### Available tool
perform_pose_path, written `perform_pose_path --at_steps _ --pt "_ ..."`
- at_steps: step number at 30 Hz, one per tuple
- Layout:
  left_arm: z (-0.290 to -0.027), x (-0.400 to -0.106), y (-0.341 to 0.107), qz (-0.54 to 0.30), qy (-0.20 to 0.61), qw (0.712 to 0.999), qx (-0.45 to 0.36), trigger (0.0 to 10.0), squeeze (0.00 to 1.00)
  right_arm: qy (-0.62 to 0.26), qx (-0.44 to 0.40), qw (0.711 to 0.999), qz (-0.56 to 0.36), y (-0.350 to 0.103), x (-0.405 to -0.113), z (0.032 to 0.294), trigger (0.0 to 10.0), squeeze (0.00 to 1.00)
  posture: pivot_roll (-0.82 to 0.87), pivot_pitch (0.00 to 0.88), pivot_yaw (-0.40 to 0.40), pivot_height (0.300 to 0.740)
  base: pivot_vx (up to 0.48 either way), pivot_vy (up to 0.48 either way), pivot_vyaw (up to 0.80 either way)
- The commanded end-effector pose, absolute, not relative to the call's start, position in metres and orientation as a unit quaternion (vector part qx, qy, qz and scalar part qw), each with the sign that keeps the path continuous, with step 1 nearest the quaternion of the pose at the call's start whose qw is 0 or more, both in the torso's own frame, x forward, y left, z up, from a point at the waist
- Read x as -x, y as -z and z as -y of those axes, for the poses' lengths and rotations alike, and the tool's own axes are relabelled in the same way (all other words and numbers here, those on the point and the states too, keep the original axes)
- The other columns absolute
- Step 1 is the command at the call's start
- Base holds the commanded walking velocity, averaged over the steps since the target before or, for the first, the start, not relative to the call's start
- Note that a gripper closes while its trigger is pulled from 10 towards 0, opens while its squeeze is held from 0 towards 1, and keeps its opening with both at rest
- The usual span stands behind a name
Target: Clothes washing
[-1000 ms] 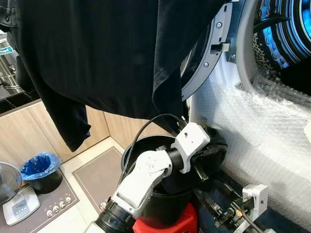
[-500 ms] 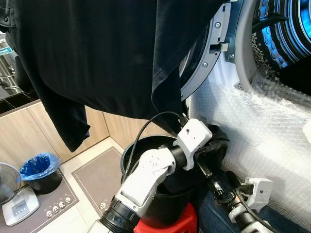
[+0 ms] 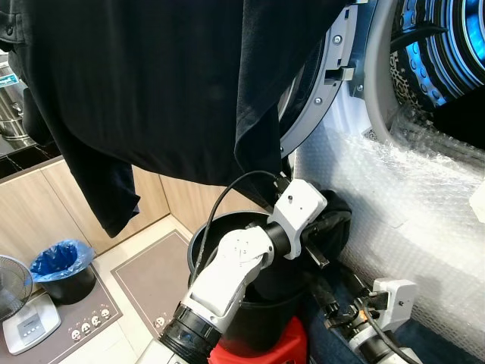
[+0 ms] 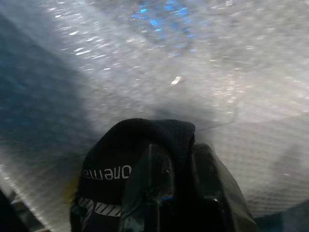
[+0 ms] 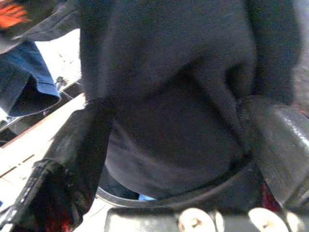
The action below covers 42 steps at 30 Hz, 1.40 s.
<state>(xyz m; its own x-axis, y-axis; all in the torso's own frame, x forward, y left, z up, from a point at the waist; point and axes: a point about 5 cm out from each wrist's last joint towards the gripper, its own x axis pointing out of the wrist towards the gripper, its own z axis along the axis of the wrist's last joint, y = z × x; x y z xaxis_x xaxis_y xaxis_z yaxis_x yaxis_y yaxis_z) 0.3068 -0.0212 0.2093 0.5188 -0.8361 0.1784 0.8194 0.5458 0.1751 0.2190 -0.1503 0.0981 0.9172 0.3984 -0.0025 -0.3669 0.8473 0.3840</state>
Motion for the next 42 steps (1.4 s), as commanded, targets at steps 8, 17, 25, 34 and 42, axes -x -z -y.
perform_pose_path --at_steps 8,17,25,34,42 --pt "0.025 -0.315 -0.224 0.135 0.439 0.888 -0.029 10.0 0.0 -0.216 -0.168 0.961 -0.031 -0.107 -0.222 0.141 10.0 0.0 -0.15 0.0 0.072 0.74 0.0 0.0 0.0" --pt "0.041 -0.321 -0.233 0.133 0.408 0.903 -0.02 10.0 0.0 -0.167 -0.133 0.976 -0.037 -0.113 -0.234 0.131 10.0 0.0 -0.15 0.0 0.077 0.74 0.0 0.0 0.0" --pt "0.052 -0.316 -0.236 0.133 0.419 0.898 -0.009 10.0 0.0 -0.12 -0.118 0.984 -0.052 -0.111 -0.245 0.128 10.0 0.0 -0.15 0.0 0.081 0.74 0.0 0.0 0.0" --pt "0.061 -0.31 -0.242 0.143 0.434 0.889 0.007 10.0 0.0 -0.095 -0.096 0.988 -0.08 -0.105 -0.252 0.119 10.0 0.0 -0.15 0.0 0.08 0.74 0.0 0.0 0.0" --pt "0.072 -0.299 -0.245 0.145 0.465 0.873 0.027 10.0 0.0 -0.083 -0.112 0.987 -0.087 -0.107 -0.262 0.112 10.0 0.0 -0.15 0.0 0.082 0.74 0.0 0.0 0.0"
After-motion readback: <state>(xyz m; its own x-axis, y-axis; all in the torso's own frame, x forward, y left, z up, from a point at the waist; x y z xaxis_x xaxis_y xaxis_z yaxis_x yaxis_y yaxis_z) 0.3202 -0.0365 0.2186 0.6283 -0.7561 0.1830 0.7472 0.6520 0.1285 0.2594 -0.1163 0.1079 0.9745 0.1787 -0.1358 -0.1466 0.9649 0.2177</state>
